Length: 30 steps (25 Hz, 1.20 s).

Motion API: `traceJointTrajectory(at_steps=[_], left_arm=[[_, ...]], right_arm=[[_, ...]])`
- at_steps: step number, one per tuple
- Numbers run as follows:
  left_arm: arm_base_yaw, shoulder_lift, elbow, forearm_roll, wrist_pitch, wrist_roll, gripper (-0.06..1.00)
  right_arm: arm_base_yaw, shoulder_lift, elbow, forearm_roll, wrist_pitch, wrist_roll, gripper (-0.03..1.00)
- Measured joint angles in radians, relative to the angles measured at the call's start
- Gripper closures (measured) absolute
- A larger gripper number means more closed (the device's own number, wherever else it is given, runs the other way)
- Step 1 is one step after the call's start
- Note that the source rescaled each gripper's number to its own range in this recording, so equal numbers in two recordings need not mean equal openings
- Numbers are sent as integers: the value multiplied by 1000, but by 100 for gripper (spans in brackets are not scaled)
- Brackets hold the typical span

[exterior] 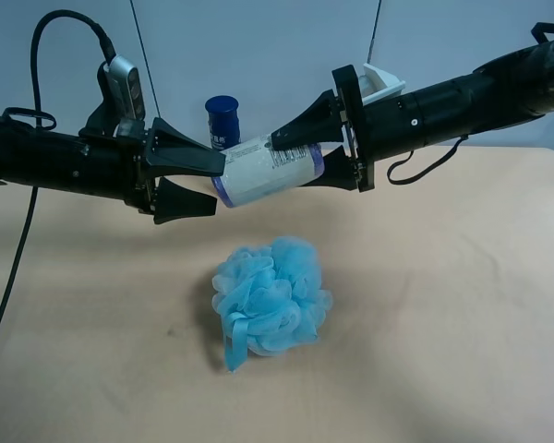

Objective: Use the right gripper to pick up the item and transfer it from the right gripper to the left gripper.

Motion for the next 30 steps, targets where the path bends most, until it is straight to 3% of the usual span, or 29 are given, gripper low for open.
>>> traceJointTrajectory(at_steps=[4, 15, 30], left_arm=[[-35, 1, -30, -15, -4, -1, 21], [-38, 4, -39, -6, -22, -4, 21], [35, 4, -48, 11, 0, -22, 21]], right_arm=[[6, 0, 0, 1, 0, 0, 96], [27, 0, 0, 10, -24, -18, 96], [40, -17, 0, 40, -11, -33, 97]])
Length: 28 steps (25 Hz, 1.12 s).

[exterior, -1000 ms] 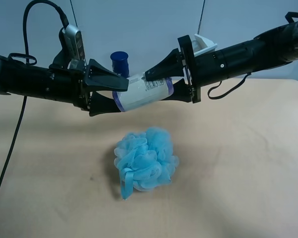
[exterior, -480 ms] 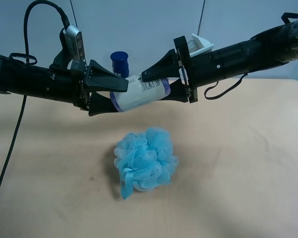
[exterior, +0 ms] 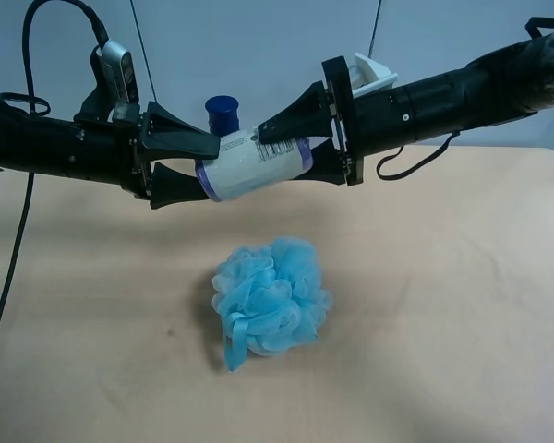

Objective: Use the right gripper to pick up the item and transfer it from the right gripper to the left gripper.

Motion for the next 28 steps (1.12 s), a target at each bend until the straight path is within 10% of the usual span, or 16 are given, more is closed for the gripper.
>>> traceJointTrajectory(at_steps=[28], left_arm=[[-67, 0, 0, -104, 1, -31, 21]], right_arm=[[0, -3, 0, 36, 0, -67, 97]])
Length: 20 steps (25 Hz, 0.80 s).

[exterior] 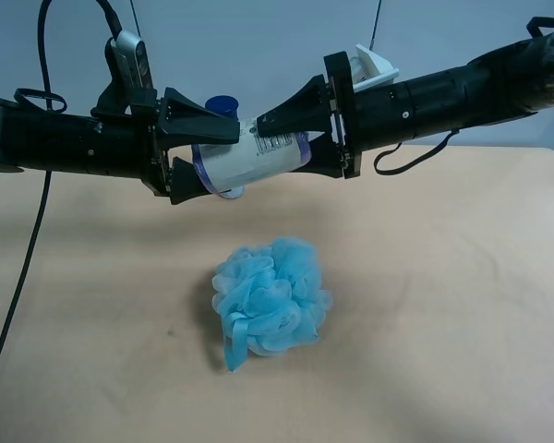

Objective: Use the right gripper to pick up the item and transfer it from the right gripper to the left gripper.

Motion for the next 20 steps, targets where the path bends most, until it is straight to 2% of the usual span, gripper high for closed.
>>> traceJointTrajectory(at_steps=[5, 11, 20], left_arm=[[-7, 0, 0, 1, 0, -16, 21], [-52, 0, 0, 0, -1, -10, 21], [-47, 0, -1, -5, -1, 9, 21]], right_arm=[[0, 0, 0, 0, 0, -15, 97], [0, 0, 0, 0, 2, -23, 97], [0, 0, 0, 7, 4, -24, 97]])
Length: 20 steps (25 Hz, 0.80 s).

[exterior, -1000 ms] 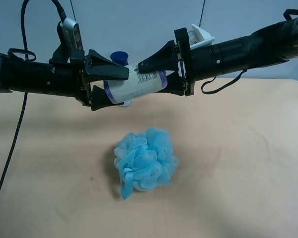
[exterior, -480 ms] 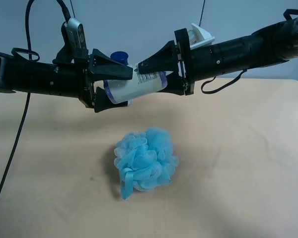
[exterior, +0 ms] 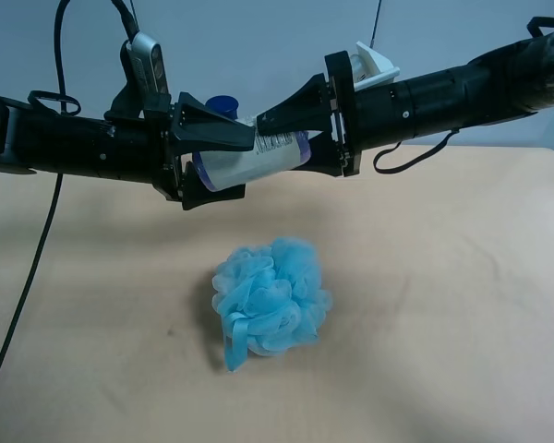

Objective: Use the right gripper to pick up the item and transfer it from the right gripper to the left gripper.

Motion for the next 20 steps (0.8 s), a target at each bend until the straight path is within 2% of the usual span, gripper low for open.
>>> traceJointTrajectory(at_steps=[9, 18, 20], left_arm=[[23, 0, -20, -1, 1, -13, 23], [22, 0, -20, 6, -7, -19, 66], [22, 0, -20, 7, -5, -29, 68]], right_arm=[[0, 0, 0, 1, 0, 0, 97], [0, -1, 0, 1, 11, 0, 97], [0, -1, 0, 2, 12, 0, 97]])
